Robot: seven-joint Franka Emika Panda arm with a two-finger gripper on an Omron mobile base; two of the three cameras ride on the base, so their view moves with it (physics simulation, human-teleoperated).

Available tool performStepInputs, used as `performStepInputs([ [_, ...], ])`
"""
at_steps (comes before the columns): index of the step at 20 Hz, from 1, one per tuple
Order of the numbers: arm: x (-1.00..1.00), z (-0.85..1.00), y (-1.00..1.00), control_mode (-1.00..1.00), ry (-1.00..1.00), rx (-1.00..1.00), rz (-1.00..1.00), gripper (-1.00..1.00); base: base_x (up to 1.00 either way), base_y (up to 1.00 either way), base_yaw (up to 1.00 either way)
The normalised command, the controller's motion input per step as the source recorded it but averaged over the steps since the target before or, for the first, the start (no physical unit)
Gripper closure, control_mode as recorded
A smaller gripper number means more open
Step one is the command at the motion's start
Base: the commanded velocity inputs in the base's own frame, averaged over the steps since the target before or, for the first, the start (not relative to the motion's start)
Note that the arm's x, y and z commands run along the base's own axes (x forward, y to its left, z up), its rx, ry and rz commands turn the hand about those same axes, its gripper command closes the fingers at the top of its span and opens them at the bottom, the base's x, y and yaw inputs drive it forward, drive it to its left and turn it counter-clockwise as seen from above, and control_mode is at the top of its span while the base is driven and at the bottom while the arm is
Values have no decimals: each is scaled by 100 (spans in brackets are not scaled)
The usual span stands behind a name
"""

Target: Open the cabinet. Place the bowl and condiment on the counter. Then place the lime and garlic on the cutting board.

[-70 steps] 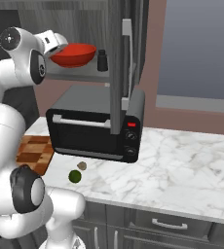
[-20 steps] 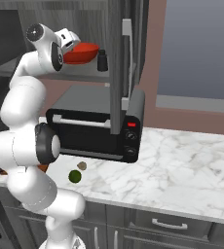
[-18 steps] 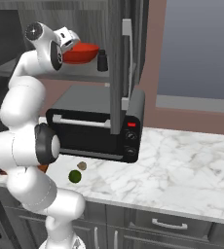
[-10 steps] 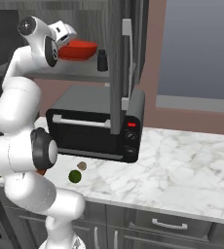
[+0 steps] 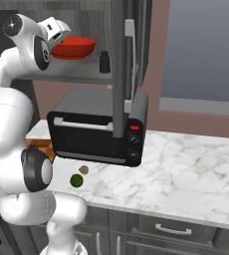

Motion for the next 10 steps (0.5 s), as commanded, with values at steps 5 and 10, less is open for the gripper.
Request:
performStepInputs([
  [5,-65,6,0,-100,0,-5,0,100,0,0,0],
  [10,-65,3,-1,-100,0,-5,0,100,0,0,0],
])
